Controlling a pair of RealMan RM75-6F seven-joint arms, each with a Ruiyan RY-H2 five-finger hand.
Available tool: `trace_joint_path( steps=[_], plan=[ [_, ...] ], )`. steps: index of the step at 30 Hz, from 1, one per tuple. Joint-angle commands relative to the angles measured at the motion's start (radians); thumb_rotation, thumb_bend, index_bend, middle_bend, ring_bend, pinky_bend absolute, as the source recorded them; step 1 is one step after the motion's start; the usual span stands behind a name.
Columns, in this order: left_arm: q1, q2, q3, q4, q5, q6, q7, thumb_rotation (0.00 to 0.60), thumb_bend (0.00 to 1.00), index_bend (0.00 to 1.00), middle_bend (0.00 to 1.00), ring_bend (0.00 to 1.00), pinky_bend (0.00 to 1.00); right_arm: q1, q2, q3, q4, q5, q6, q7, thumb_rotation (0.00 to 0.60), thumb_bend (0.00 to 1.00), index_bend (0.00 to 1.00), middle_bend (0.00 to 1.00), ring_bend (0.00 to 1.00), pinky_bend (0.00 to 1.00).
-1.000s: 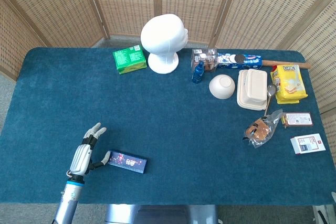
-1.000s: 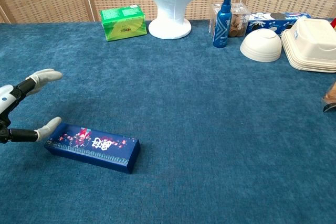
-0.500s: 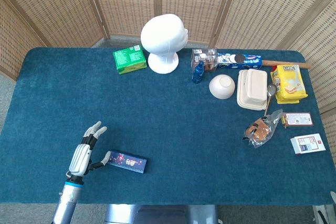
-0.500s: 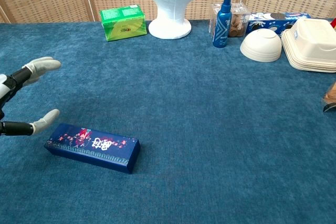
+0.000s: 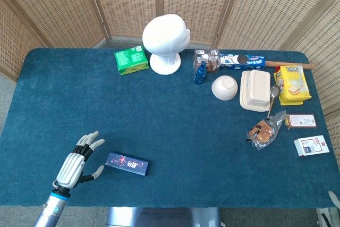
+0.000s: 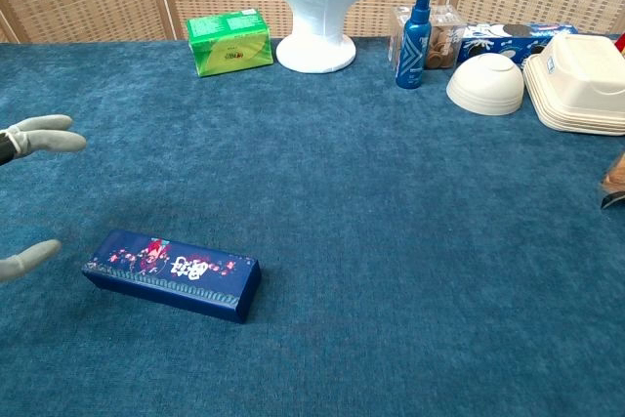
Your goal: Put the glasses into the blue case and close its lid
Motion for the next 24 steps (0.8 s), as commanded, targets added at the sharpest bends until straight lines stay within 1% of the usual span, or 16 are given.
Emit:
trace_joint_path(
  steps=[1, 2, 4, 9, 12, 18, 21, 24],
  plan=[
    [0.003, 0.050, 0.014, -0.044, -0.004, -0.021, 0.103, 0.600, 0.29, 0.13, 0.00, 0.00, 0.00, 0.008, 0.001, 0.000, -0.015, -0.005, -0.007, -0.016, 0.493, 0.22, 0.00, 0.13, 0.00, 0.19],
    [0.001, 0.065, 0.017, -0.056, -0.006, -0.032, 0.150, 0.600, 0.29, 0.13, 0.00, 0.00, 0.00, 0.012, 0.001, 0.000, -0.021, -0.007, -0.010, -0.022, 0.496, 0.21, 0.00, 0.13, 0.00, 0.19],
    [-0.007, 0.099, 0.015, -0.123, -0.031, -0.069, 0.256, 0.600, 0.29, 0.13, 0.00, 0.00, 0.00, 0.017, 0.003, 0.000, -0.040, -0.008, -0.014, -0.040, 0.494, 0.22, 0.00, 0.13, 0.00, 0.19],
    [-0.046, 0.140, -0.006, -0.227, -0.078, -0.158, 0.437, 0.600, 0.29, 0.11, 0.00, 0.00, 0.00, 0.019, 0.005, 0.003, -0.066, 0.002, -0.019, -0.056, 0.494, 0.22, 0.00, 0.13, 0.00, 0.19],
    [-0.058, 0.144, -0.012, -0.254, -0.092, -0.182, 0.493, 0.600, 0.26, 0.11, 0.00, 0.00, 0.00, 0.019, 0.005, 0.005, -0.071, 0.005, -0.020, -0.060, 0.495, 0.22, 0.00, 0.13, 0.00, 0.19],
    [-0.106, 0.155, -0.038, -0.321, -0.177, -0.282, 0.672, 0.600, 0.24, 0.11, 0.00, 0.00, 0.00, 0.021, 0.008, 0.011, -0.085, 0.011, -0.016, -0.063, 0.491, 0.21, 0.00, 0.13, 0.00, 0.19],
    [-0.134, 0.138, -0.048, -0.339, -0.231, -0.331, 0.770, 0.600, 0.24, 0.11, 0.00, 0.00, 0.00, 0.018, 0.012, 0.015, -0.089, 0.018, -0.012, -0.058, 0.495, 0.22, 0.00, 0.13, 0.00, 0.19],
    [-0.153, 0.113, -0.060, -0.347, -0.270, -0.356, 0.820, 0.600, 0.24, 0.12, 0.00, 0.00, 0.00, 0.016, 0.014, 0.016, -0.090, 0.022, -0.012, -0.053, 0.493, 0.22, 0.00, 0.13, 0.00, 0.19]
  ],
)
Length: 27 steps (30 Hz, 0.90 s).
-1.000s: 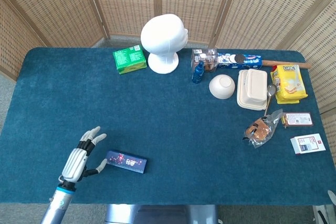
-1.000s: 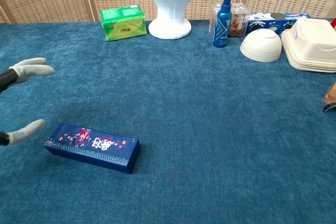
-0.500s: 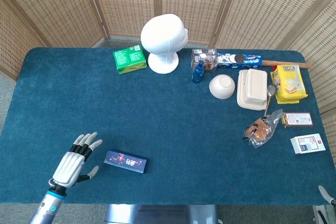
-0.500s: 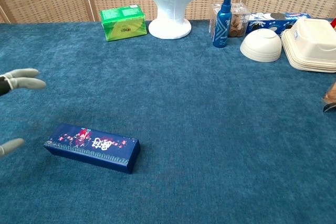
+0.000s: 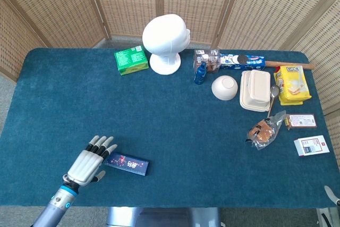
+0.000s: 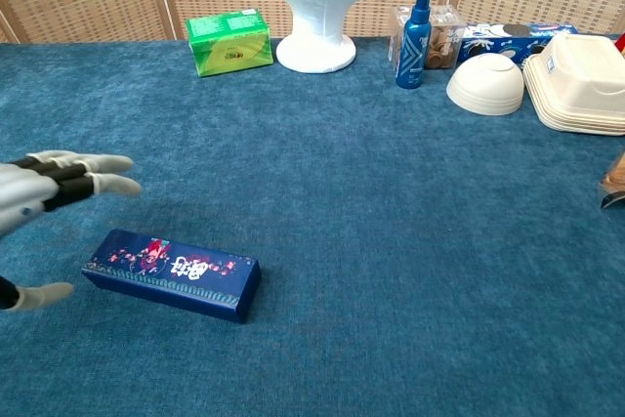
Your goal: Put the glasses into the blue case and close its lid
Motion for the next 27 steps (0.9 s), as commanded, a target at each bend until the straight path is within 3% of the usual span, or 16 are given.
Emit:
trace_joint_path(
  steps=[1, 7, 12, 20, 27],
  plan=[
    [-0.037, -0.029, -0.021, -0.024, -0.068, -0.049, 0.078, 0.600, 0.24, 0.12, 0.00, 0.00, 0.00, -0.002, 0.002, 0.000, 0.000, 0.003, 0.000, 0.004, 0.492, 0.22, 0.00, 0.13, 0.00, 0.19],
    [-0.087, -0.072, -0.046, -0.036, -0.177, -0.096, 0.196, 0.600, 0.24, 0.13, 0.00, 0.00, 0.00, -0.009, 0.002, 0.004, 0.006, 0.013, 0.004, 0.015, 0.493, 0.22, 0.00, 0.13, 0.00, 0.19],
    [-0.124, -0.123, -0.071, -0.015, -0.237, -0.105, 0.231, 0.600, 0.24, 0.27, 0.00, 0.00, 0.00, -0.016, 0.003, 0.006, 0.012, 0.023, 0.005, 0.023, 0.494, 0.21, 0.00, 0.13, 0.00, 0.19],
    [-0.172, -0.165, -0.095, 0.003, -0.338, -0.125, 0.266, 0.600, 0.24, 0.38, 0.00, 0.00, 0.00, -0.026, 0.004, 0.011, 0.016, 0.036, 0.011, 0.034, 0.500, 0.22, 0.00, 0.13, 0.00, 0.19],
    [-0.201, -0.189, -0.136, 0.026, -0.394, -0.093, 0.244, 0.600, 0.23, 0.39, 0.00, 0.00, 0.00, -0.032, 0.003, 0.017, 0.022, 0.048, 0.008, 0.042, 0.494, 0.22, 0.00, 0.13, 0.00, 0.19]
  ],
)
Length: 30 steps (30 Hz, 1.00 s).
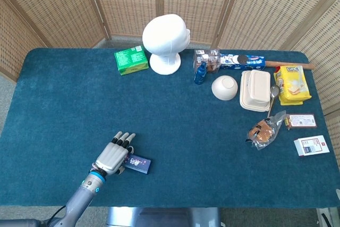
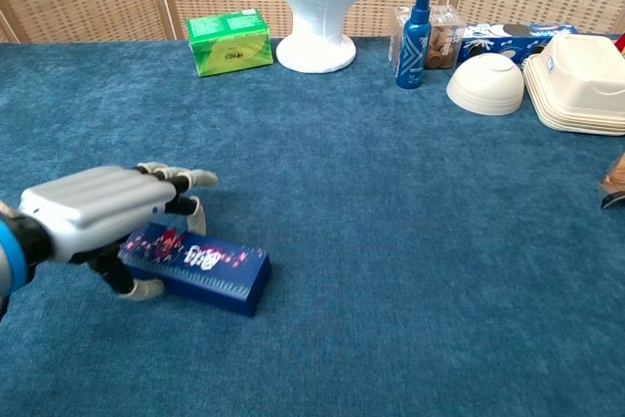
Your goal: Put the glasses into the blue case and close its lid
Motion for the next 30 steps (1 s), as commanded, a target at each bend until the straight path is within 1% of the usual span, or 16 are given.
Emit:
trace_joint_path(
  steps=[1, 4, 8, 11, 13, 16, 18, 20, 24, 26, 30],
  plan=[
    [-0.011, -0.009, -0.032, 0.014, -0.024, 0.021, -0.027, 0.600, 0.23, 0.38, 0.00, 0.00, 0.00, 0.000, -0.001, 0.002, 0.002, 0.003, -0.004, 0.002, 0.495, 0.22, 0.00, 0.13, 0.00, 0.19],
    [-0.025, -0.012, -0.054, 0.026, -0.045, 0.032, -0.048, 0.600, 0.23, 0.37, 0.00, 0.00, 0.00, 0.000, -0.001, 0.005, 0.001, 0.004, -0.004, 0.002, 0.493, 0.22, 0.00, 0.13, 0.00, 0.19],
    [-0.035, -0.015, -0.067, 0.039, -0.063, 0.037, -0.069, 0.600, 0.23, 0.37, 0.00, 0.00, 0.00, 0.000, 0.000, 0.005, -0.001, 0.003, -0.004, 0.001, 0.493, 0.22, 0.00, 0.13, 0.00, 0.19],
    [-0.043, -0.019, -0.080, 0.053, -0.079, 0.040, -0.087, 0.600, 0.23, 0.34, 0.00, 0.00, 0.00, -0.001, 0.001, 0.006, -0.004, 0.005, -0.004, -0.002, 0.493, 0.22, 0.00, 0.13, 0.00, 0.19],
    [-0.051, -0.023, -0.088, 0.067, -0.096, 0.036, -0.097, 0.600, 0.23, 0.27, 0.00, 0.00, 0.00, -0.002, 0.002, 0.006, -0.005, 0.005, -0.004, -0.003, 0.494, 0.22, 0.00, 0.13, 0.00, 0.19],
    [-0.062, -0.025, -0.090, 0.079, -0.121, 0.027, -0.097, 0.600, 0.23, 0.05, 0.00, 0.00, 0.00, -0.004, 0.001, 0.007, -0.007, 0.005, -0.001, -0.003, 0.491, 0.22, 0.00, 0.13, 0.00, 0.19],
    [-0.068, -0.017, -0.086, 0.079, -0.140, 0.026, -0.091, 0.600, 0.23, 0.00, 0.00, 0.00, 0.00, -0.006, 0.001, 0.007, -0.009, 0.005, 0.001, -0.005, 0.492, 0.22, 0.00, 0.13, 0.00, 0.19],
    [-0.070, 0.001, -0.079, 0.063, -0.154, 0.030, -0.090, 0.600, 0.23, 0.00, 0.00, 0.00, 0.00, -0.007, 0.002, 0.009, -0.013, 0.004, 0.005, -0.007, 0.491, 0.22, 0.00, 0.13, 0.00, 0.19],
    [-0.055, 0.040, -0.060, 0.029, -0.135, 0.052, -0.124, 0.600, 0.23, 0.00, 0.00, 0.00, 0.00, -0.001, 0.006, 0.011, -0.026, -0.004, 0.008, -0.018, 0.493, 0.22, 0.00, 0.13, 0.00, 0.19],
    [-0.034, 0.073, -0.045, 0.001, -0.104, 0.075, -0.153, 0.600, 0.23, 0.00, 0.00, 0.00, 0.00, 0.005, 0.008, 0.012, -0.038, -0.013, 0.009, -0.030, 0.494, 0.22, 0.00, 0.13, 0.00, 0.19],
    [0.042, 0.161, -0.002, -0.061, 0.020, 0.163, -0.270, 0.600, 0.23, 0.00, 0.00, 0.00, 0.00, 0.029, 0.013, 0.016, -0.069, -0.034, 0.002, -0.069, 0.494, 0.22, 0.00, 0.13, 0.00, 0.19]
  ],
)
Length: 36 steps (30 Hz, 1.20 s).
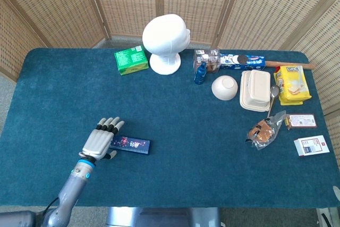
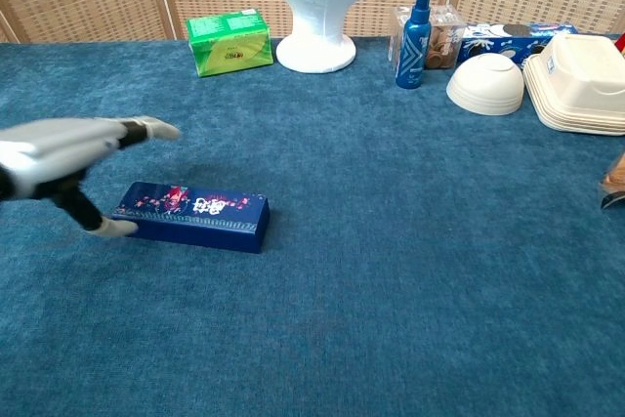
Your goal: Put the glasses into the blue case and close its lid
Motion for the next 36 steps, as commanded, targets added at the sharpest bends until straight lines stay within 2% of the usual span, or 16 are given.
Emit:
trace_joint_path(
  steps=[1, 4, 5, 6, 8, 9, 11, 14, 23, 30, 36],
  plan=[
    [0.080, 0.088, 0.047, -0.060, 0.124, 0.088, -0.127, 0.600, 0.23, 0.00, 0.00, 0.00, 0.00, 0.023, 0.004, 0.003, -0.026, -0.019, -0.010, -0.035, 0.493, 0.22, 0.00, 0.13, 0.00, 0.18],
    [0.169, 0.178, 0.100, -0.075, 0.255, 0.193, -0.272, 0.600, 0.23, 0.01, 0.00, 0.00, 0.00, 0.057, 0.007, 0.002, -0.067, -0.037, -0.043, -0.101, 0.492, 0.22, 0.00, 0.13, 0.00, 0.18],
    [0.191, 0.197, 0.112, -0.075, 0.281, 0.222, -0.298, 0.600, 0.23, 0.02, 0.00, 0.00, 0.00, 0.066, 0.007, 0.002, -0.078, -0.042, -0.052, -0.119, 0.492, 0.22, 0.00, 0.13, 0.00, 0.18],
    [0.256, 0.244, 0.131, -0.077, 0.300, 0.309, -0.352, 0.600, 0.23, 0.02, 0.00, 0.00, 0.00, 0.096, 0.005, 0.004, -0.094, -0.062, -0.074, -0.156, 0.493, 0.23, 0.00, 0.13, 0.00, 0.18],
    [0.300, 0.278, 0.160, -0.069, 0.355, 0.361, -0.422, 0.600, 0.22, 0.03, 0.00, 0.00, 0.00, 0.113, 0.005, 0.010, -0.115, -0.058, -0.094, -0.196, 0.505, 0.24, 0.00, 0.13, 0.00, 0.17],
    [0.356, 0.307, 0.179, -0.042, 0.383, 0.433, -0.497, 0.600, 0.23, 0.04, 0.00, 0.00, 0.00, 0.136, 0.006, 0.014, -0.135, -0.065, -0.116, -0.238, 0.511, 0.24, 0.00, 0.13, 0.00, 0.17],
    [0.387, 0.320, 0.195, -0.009, 0.421, 0.470, -0.551, 0.600, 0.23, 0.07, 0.00, 0.00, 0.00, 0.147, 0.008, 0.017, -0.153, -0.061, -0.130, -0.268, 0.519, 0.25, 0.00, 0.13, 0.00, 0.16],
    [0.483, 0.339, 0.223, 0.073, 0.445, 0.569, -0.662, 0.600, 0.23, 0.08, 0.01, 0.00, 0.00, 0.181, 0.008, 0.026, -0.193, -0.059, -0.162, -0.349, 0.516, 0.26, 0.00, 0.13, 0.00, 0.15],
    [0.612, 0.341, 0.228, 0.195, 0.417, 0.662, -0.720, 0.600, 0.23, 0.13, 0.02, 0.00, 0.00, 0.218, 0.005, 0.028, -0.261, -0.035, -0.211, -0.533, 0.524, 0.26, 0.00, 0.13, 0.00, 0.14],
    [0.657, 0.311, 0.211, 0.250, 0.397, 0.645, -0.725, 0.600, 0.23, 0.15, 0.03, 0.00, 0.00, 0.223, 0.016, 0.020, -0.299, -0.007, -0.228, -0.602, 0.524, 0.26, 0.00, 0.13, 0.00, 0.14],
    [0.643, 0.315, 0.178, 0.250, 0.403, 0.602, -0.740, 0.600, 0.23, 0.14, 0.02, 0.00, 0.00, 0.232, 0.019, 0.021, -0.305, -0.014, -0.217, -0.613, 0.531, 0.26, 0.00, 0.13, 0.00, 0.14]
  ],
)
